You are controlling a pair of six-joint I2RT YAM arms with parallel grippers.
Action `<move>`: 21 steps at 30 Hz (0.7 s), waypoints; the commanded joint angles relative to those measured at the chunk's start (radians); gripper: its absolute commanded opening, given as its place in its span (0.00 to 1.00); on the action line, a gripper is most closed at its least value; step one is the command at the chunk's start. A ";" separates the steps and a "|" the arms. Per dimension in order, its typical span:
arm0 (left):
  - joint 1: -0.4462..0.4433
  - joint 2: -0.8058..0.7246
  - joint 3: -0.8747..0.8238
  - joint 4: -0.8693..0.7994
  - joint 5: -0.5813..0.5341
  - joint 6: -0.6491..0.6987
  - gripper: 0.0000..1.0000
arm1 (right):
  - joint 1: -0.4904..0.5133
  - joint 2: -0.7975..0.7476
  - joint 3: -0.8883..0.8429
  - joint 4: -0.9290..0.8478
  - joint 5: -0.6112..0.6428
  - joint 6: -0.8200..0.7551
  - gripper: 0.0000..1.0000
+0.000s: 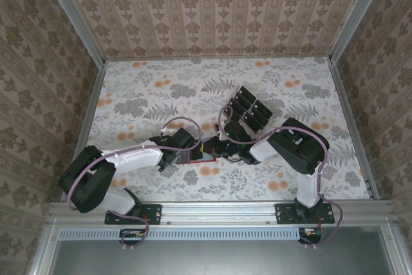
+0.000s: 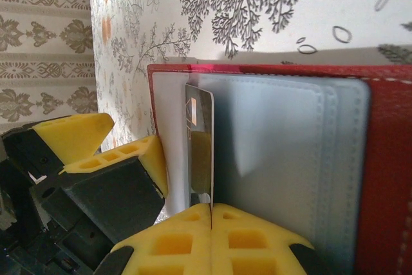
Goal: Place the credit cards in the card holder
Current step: Insert the credit card into the card slot.
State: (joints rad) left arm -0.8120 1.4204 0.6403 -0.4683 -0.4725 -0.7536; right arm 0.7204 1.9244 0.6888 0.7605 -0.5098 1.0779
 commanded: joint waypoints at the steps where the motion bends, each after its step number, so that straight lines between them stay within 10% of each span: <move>1: -0.004 0.035 -0.015 -0.079 -0.012 -0.012 0.98 | 0.011 0.028 0.014 -0.022 -0.017 0.005 0.00; 21: 0.053 -0.088 0.044 -0.112 -0.004 0.000 1.00 | 0.034 0.020 0.077 -0.186 0.006 -0.037 0.00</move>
State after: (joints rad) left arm -0.7692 1.3445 0.6624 -0.5560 -0.4789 -0.7589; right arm 0.7395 1.9293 0.7364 0.6815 -0.5095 1.0702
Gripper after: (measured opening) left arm 0.997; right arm 0.068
